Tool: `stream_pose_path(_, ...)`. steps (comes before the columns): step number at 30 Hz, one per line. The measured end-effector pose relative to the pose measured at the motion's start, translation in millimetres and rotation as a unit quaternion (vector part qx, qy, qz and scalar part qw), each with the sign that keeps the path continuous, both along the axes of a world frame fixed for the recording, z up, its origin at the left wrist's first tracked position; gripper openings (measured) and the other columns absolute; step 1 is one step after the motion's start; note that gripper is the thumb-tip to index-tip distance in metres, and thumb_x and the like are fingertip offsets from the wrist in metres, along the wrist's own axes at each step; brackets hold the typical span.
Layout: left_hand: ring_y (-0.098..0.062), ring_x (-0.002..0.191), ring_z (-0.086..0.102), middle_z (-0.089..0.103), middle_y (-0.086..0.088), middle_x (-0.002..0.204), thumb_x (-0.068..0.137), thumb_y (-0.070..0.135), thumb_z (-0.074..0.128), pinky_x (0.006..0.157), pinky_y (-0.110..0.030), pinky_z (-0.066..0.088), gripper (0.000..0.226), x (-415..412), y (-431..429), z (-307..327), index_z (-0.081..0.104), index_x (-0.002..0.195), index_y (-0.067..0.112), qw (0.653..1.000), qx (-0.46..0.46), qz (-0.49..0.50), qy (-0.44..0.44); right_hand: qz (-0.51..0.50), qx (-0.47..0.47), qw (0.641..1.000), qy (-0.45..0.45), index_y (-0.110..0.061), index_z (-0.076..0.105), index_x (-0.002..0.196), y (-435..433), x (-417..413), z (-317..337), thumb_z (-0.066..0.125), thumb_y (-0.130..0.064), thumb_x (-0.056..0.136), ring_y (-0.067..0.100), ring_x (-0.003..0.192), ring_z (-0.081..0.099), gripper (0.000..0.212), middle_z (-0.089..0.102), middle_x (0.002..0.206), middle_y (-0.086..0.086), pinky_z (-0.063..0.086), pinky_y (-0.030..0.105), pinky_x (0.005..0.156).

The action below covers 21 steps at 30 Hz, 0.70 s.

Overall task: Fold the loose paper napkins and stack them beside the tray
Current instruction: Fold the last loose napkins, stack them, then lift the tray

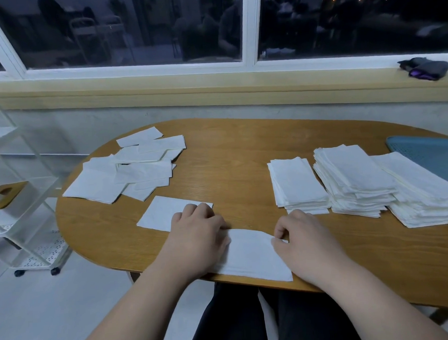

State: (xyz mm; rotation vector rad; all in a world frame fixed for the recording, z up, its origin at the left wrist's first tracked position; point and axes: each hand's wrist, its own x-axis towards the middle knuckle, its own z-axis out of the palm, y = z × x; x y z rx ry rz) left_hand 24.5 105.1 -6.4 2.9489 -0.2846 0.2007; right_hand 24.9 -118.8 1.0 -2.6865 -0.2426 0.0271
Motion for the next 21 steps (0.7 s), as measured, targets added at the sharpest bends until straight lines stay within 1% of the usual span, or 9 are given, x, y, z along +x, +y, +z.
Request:
stream_pose_path(3,-0.014,0.118,0.037,0.050,0.014,0.116,0.095,0.044,0.055,0.096,-0.031,0.027,0.018,-4.4,2.4,3.7,0.065,0.107,0.035,0.999,-0.040,-0.010,0.017,0.011,0.049,0.999,0.014,-0.032,0.056,0.078,0.9,-2.2,2.5,0.059,-0.032,0.093,0.002,0.085,0.050,0.016,0.054,0.087,-0.015,0.038,0.018,0.068)
stream_pose_path(5,-0.008,0.108,0.045,0.056,0.017,0.105,0.092,0.037,0.060,0.093,-0.029,0.033,0.005,-9.7,6.8,9.3,0.062,0.089,0.034,0.991,-0.128,-0.011,0.034,0.008,0.114,0.993,0.036,-0.032,0.057,0.076,2.2,-4.3,5.7,0.061,-0.032,0.093,0.005,0.068,0.053,0.017,0.058,0.075,-0.007,0.041,0.022,0.060)
stream_pose_path(7,-0.004,0.084,0.056,0.065,0.011,0.087,0.089,0.030,0.063,0.078,-0.026,0.045,0.008,-15.4,15.1,18.6,0.060,0.081,0.031,0.960,-0.268,0.024,0.074,0.001,0.183,0.982,0.051,-0.031,0.059,0.078,6.2,-5.3,9.9,0.064,-0.032,0.092,0.011,0.063,0.056,0.015,0.063,0.075,-0.004,0.045,0.028,0.059)
stream_pose_path(8,-0.004,0.072,0.056,0.067,0.005,0.082,0.089,0.028,0.064,0.068,-0.025,0.045,0.008,-17.6,20.8,22.6,0.059,0.083,0.029,0.939,-0.330,0.043,0.091,-0.001,0.215,0.975,0.055,-0.031,0.060,0.079,9.6,-5.6,12.0,0.066,-0.030,0.091,0.012,0.065,0.057,0.014,0.064,0.077,-0.006,0.047,0.028,0.061)
stream_pose_path(10,-0.006,0.061,0.052,0.067,-0.003,0.080,0.089,0.027,0.068,0.061,-0.025,0.042,0.012,-17.7,35.0,27.7,0.057,0.087,0.030,0.909,-0.401,0.068,0.091,0.000,0.275,0.959,0.066,-0.030,0.062,0.082,20.0,-3.1,15.6,0.069,-0.025,0.090,0.015,0.070,0.060,0.012,0.064,0.078,-0.005,0.050,0.031,0.067)
stream_pose_path(12,-0.007,0.062,0.050,0.063,0.000,0.075,0.088,0.028,0.072,0.062,-0.029,0.042,0.018,-13.3,50.7,29.6,0.055,0.090,0.034,0.897,-0.428,0.082,0.076,0.002,0.329,0.941,0.085,-0.031,0.063,0.089,34.8,1.6,18.8,0.072,-0.020,0.087,0.015,0.070,0.059,0.014,0.063,0.076,-0.005,0.050,0.033,0.070)
stream_pose_path(14,-0.008,0.065,0.050,0.058,0.011,0.073,0.088,0.028,0.072,0.065,-0.032,0.043,0.019,-8.5,63.9,31.9,0.055,0.092,0.034,0.881,-0.458,0.097,0.072,0.001,0.363,0.926,0.108,-0.030,0.063,0.095,51.0,8.4,20.7,0.073,-0.014,0.085,0.010,0.067,0.057,0.022,0.064,0.077,-0.007,0.048,0.031,0.070)
stream_pose_path(17,-0.013,0.075,0.059,0.064,0.011,0.086,0.090,0.023,0.071,0.071,-0.039,0.048,0.022,-1.7,85.2,34.7,0.057,0.099,0.038,0.857,-0.498,0.107,0.080,-0.013,0.392,0.910,0.133,-0.028,0.062,0.100,78.0,19.9,20.8,0.069,-0.005,0.083,0.010,0.060,0.055,0.030,0.066,0.084,0.001,0.047,0.030,0.061)
stream_pose_path(21,-0.011,0.090,0.064,0.066,0.019,0.098,0.093,0.024,0.068,0.085,-0.038,0.053,0.036,4.3,106.5,34.6,0.063,0.113,0.054,0.870,-0.477,0.091,0.084,-0.042,0.430,0.893,0.130,-0.020,0.063,0.099,104.4,32.6,18.1,0.060,0.006,0.084,0.015,0.058,0.054,0.031,0.064,0.093,0.014,0.044,0.020,0.046)
